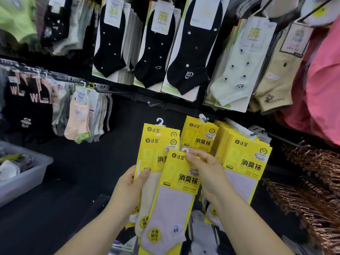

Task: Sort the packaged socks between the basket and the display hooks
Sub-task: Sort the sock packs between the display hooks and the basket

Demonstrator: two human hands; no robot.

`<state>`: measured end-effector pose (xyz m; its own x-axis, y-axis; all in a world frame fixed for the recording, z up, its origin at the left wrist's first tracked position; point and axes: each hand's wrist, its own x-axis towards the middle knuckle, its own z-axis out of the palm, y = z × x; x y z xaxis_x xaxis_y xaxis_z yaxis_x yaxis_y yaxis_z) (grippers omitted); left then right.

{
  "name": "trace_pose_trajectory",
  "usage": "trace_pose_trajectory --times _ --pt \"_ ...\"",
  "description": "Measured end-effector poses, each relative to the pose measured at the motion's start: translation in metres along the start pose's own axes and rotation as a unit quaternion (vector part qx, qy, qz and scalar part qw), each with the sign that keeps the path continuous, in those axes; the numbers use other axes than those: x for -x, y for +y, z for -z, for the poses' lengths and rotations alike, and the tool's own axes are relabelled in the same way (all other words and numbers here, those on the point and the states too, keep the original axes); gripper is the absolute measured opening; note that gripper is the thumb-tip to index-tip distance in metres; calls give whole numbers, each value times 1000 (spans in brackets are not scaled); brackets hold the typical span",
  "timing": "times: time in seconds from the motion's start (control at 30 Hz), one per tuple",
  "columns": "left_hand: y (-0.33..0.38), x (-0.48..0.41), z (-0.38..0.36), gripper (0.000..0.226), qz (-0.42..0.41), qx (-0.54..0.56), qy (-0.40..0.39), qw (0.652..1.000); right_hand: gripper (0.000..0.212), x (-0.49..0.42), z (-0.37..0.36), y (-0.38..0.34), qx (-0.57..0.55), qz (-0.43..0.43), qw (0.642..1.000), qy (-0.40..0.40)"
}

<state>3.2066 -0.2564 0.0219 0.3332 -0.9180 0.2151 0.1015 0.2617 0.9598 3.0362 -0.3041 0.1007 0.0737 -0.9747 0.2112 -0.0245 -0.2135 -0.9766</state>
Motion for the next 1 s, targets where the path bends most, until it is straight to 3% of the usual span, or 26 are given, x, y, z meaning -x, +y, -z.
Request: trace_pose_trajectory --times 0.27,0.47,0.77,0.87,1.0 --pt "-1 -12 22 15 -20 -34 56 998 13 -18 8 -25 -18 42 996 81" --pt "-4 -12 37 15 -13 -34 53 998 12 -54 6 -49 110 176 962 178" --pt "-1 -11 27 17 1 -34 6 999 12 -94 -2 -55 136 126 959 214" --pt "2 -11 20 16 4 -33 -8 999 27 -83 -2 -51 165 117 957 209" --pt "3 -13 12 17 17 -30 -19 999 40 -47 -3 -35 228 228 924 206"
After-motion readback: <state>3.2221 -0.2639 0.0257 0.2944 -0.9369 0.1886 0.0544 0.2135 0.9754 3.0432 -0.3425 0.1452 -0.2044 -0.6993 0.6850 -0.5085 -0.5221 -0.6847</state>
